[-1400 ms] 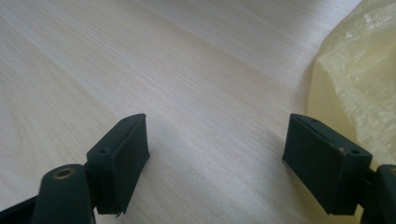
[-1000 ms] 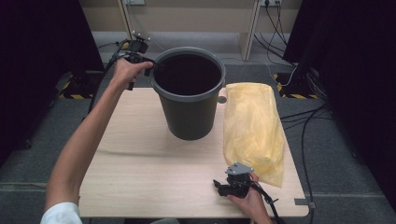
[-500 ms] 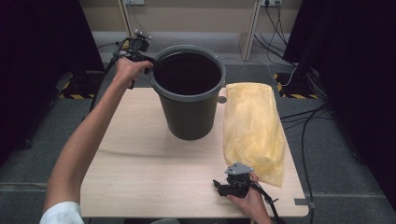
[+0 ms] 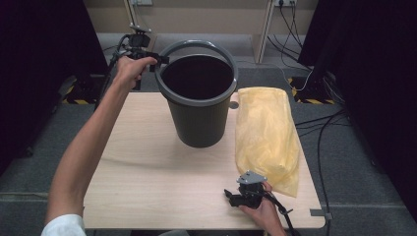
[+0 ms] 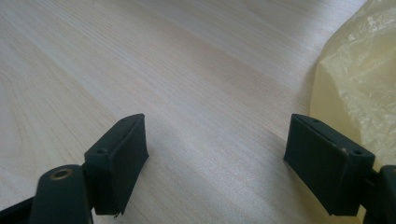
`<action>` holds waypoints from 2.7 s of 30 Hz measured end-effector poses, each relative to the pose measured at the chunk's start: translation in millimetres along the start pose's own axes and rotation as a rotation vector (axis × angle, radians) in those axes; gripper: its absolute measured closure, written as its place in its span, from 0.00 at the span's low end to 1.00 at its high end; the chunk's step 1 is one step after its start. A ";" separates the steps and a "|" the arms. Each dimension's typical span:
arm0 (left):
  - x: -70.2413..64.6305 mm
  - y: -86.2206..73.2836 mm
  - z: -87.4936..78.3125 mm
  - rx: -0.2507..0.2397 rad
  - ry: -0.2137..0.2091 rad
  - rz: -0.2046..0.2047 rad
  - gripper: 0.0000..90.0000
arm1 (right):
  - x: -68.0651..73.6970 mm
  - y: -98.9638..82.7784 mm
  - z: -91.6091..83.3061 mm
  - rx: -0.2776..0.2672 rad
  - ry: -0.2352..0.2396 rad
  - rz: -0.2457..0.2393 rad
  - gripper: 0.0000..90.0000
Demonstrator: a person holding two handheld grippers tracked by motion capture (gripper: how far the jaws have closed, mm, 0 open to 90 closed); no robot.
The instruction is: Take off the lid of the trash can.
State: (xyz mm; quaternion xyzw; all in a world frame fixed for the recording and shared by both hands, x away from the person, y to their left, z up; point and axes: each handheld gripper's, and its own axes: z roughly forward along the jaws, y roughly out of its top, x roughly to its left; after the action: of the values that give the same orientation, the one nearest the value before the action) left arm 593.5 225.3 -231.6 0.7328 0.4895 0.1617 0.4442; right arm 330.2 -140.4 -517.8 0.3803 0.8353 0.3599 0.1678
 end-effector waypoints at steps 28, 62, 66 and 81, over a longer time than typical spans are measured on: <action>51.4 -21.7 -86.2 -0.064 -0.019 0.004 0.77 | 0.0 0.3 0.5 -0.001 -0.002 -0.002 0.24; 126.1 -150.1 -177.3 -0.077 -0.022 -0.005 0.79 | 0.5 0.9 1.1 0.000 -0.005 0.003 0.24; 131.7 -168.3 -174.0 -0.055 -0.015 -0.011 0.79 | 0.7 0.9 1.2 -0.001 -0.004 0.006 0.24; 159.8 -224.0 -110.7 0.028 0.014 -0.101 0.79 | 0.7 0.9 1.2 0.001 -0.006 0.004 0.24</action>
State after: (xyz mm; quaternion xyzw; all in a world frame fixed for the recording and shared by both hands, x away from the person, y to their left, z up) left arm 465.5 445.8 -383.3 0.7122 0.5310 0.1374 0.4381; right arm 330.9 -138.9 -518.0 0.3831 0.8342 0.3587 0.1696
